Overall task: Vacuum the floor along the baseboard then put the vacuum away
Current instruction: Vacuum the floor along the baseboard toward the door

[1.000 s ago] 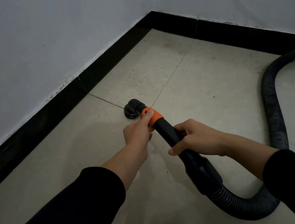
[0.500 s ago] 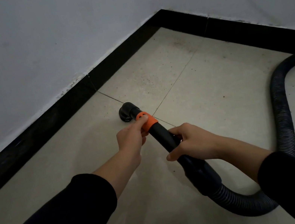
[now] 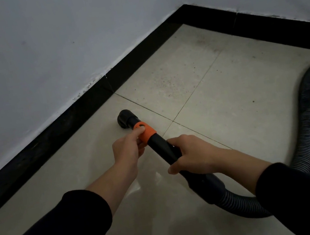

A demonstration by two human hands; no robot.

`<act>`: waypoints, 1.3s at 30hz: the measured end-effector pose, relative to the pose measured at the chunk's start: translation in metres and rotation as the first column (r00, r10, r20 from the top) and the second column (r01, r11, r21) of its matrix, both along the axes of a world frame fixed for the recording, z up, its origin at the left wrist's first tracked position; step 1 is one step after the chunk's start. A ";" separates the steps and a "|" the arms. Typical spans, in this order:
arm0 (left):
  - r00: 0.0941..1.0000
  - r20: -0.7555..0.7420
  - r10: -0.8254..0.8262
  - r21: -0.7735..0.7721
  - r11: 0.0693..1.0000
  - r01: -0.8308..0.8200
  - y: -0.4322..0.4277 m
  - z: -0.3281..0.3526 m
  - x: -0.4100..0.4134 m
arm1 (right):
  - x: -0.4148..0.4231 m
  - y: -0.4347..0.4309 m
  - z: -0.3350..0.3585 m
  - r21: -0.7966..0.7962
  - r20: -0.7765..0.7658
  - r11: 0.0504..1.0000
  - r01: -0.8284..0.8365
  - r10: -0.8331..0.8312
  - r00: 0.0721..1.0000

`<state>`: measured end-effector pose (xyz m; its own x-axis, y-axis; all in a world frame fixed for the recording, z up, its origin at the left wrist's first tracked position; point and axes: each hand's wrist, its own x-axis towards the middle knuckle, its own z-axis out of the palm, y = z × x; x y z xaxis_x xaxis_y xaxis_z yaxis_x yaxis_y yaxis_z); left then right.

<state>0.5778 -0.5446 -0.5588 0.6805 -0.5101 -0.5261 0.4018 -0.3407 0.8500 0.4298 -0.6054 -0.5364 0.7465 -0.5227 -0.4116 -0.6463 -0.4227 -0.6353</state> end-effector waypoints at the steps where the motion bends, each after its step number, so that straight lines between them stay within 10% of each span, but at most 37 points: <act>1: 1.000 0.003 0.006 0.002 1.000 -0.006 0.000 -0.001 0.004 | 0.004 0.001 -0.001 -0.016 -0.007 1.000 -0.005 0.004 1.000; 39: 0.960 0.050 0.277 0.028 0.960 -0.278 -0.014 -0.019 0.085 | 0.098 -0.005 -0.026 -0.067 0.087 0.997 -0.037 0.043 0.995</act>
